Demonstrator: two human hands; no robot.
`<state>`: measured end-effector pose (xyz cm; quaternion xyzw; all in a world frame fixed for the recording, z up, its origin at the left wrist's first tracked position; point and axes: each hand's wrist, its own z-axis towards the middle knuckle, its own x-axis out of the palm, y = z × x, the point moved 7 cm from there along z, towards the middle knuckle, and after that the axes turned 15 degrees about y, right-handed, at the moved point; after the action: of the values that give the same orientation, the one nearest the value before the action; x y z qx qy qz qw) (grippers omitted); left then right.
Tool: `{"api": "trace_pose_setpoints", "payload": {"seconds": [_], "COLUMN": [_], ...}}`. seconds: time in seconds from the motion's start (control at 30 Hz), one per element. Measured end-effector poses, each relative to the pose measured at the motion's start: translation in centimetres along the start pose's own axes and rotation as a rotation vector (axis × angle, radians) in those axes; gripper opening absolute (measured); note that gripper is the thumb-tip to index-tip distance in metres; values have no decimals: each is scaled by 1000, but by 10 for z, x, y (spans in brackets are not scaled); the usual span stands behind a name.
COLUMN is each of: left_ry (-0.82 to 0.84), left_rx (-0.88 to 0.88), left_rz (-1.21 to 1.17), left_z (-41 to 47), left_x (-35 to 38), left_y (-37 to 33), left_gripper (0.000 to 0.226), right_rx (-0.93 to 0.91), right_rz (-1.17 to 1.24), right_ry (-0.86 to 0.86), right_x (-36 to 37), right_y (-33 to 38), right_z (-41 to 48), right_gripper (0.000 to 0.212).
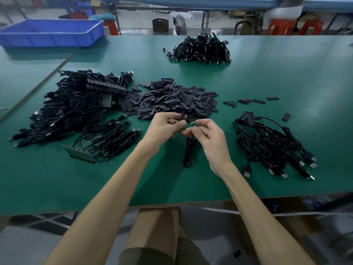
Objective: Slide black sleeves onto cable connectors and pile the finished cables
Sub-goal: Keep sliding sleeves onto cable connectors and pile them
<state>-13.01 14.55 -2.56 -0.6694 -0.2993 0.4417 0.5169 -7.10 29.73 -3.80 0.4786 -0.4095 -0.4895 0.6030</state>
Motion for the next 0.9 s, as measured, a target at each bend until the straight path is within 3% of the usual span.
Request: {"api": "trace_pose_setpoints", "payload": {"seconds": [0.13, 0.27, 0.37, 0.53, 0.77, 0.9], "left_ry": [-25, 135, 158, 291, 290, 172], "left_rx": [31, 10, 27, 126, 177, 192], "left_rz": [-180, -417, -483, -519, -575, -654], "left_z": [-5, -8, -11, -20, -23, -23], "left_x": [-3, 10, 12, 15, 13, 5], "left_y": [7, 17, 23, 20, 20, 23], "left_gripper": [14, 13, 8, 26, 30, 27], "right_rx": [-2, 10, 20, 24, 6, 23], "right_rz": [-64, -61, -38, -25, -18, -4], "right_ry": [20, 17, -9, 19, 64, 40], "right_x": [3, 2, 0, 1, 2, 1], "right_y": [2, 1, -2, -4, -4, -5], "right_z": [0, 0, 1, 3, 3, 2], "right_gripper": [4, 6, 5, 5, 8, 11]}}
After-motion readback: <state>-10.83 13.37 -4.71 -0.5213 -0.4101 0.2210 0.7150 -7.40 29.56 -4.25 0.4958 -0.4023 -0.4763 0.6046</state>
